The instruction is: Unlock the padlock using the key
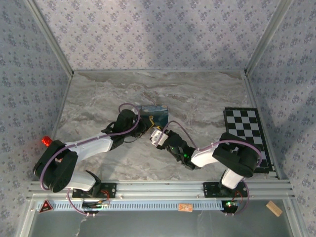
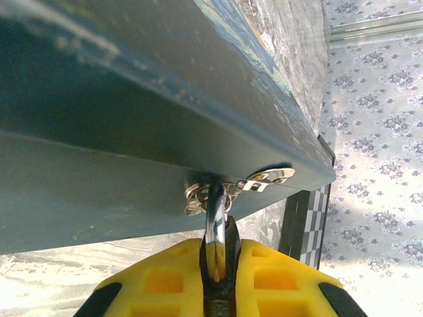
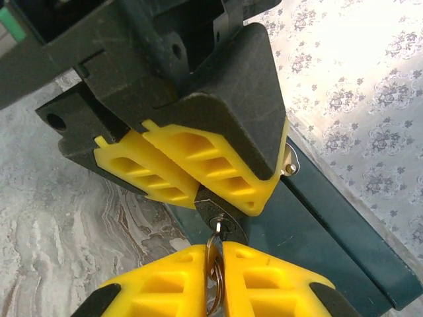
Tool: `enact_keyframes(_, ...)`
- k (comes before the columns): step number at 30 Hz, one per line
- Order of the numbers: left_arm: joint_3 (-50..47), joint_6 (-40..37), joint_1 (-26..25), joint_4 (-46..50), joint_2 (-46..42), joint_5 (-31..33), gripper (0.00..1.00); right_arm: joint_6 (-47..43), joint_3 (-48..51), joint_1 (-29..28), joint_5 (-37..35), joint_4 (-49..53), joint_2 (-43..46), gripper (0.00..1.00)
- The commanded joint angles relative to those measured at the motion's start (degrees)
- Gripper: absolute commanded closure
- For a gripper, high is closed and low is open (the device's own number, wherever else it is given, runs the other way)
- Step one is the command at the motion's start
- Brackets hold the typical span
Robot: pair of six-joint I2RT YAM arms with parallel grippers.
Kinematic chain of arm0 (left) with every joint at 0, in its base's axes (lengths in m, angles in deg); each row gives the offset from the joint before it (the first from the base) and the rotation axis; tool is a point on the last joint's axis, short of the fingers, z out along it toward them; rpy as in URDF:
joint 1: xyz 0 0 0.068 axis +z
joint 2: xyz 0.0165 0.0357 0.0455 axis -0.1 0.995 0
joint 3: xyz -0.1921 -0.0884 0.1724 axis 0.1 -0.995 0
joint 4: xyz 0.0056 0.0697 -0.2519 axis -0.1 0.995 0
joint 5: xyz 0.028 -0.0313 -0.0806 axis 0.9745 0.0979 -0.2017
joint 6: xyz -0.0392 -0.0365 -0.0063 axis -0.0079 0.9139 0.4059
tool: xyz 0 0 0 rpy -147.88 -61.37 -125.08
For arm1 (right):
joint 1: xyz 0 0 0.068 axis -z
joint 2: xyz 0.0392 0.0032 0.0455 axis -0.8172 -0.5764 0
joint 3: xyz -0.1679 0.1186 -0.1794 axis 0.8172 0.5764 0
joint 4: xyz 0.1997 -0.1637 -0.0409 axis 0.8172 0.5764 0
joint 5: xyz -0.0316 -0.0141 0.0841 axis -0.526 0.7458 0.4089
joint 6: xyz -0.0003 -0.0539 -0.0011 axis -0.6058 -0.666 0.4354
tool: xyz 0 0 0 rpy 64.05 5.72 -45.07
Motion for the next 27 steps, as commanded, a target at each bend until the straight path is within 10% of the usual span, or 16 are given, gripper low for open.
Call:
enact_keyframes(1,0.5,0.3,-0.5,-1.6,-1.4,-0.9,1.00,4.8,-1.4,0.5,-1.8,0.3,0.2,0.87)
enact_keyframes(18,-0.8,0.4,-0.5,-4.2,-1.3,-1.0,1.00,44.2,-0.1,3.8,2.8,7.1,5.4,0.92)
enact_keyframes(27,-1.3,-1.2,-0.6,-3.2,-0.8,-1.2,1.00,41.2,1.6,2.7,2.5,9.3,7.9,0.92)
